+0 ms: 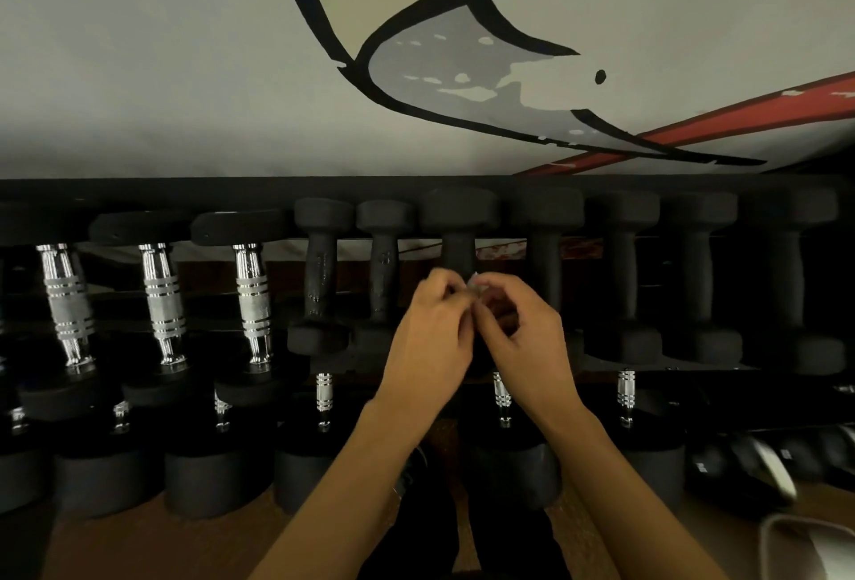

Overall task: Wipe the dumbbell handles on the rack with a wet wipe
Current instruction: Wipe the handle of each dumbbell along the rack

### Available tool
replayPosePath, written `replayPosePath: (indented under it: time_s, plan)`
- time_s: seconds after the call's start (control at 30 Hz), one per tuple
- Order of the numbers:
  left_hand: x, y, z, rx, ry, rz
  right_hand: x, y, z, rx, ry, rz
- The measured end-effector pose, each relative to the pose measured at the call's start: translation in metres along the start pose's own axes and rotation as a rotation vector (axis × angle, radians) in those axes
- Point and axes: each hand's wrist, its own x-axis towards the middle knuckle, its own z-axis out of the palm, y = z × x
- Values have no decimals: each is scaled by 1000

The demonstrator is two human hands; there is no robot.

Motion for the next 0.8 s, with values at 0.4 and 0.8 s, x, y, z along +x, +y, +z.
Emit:
replayPosePath:
  time_s: [0.4,0.8]
  plan:
    - [-43,-20,-39,-436,133,-306,16,-12,23,-290,-135,-129]
    - [-51,-56,-52,-233,152,-277,66,-35,85,-266,-5,-168]
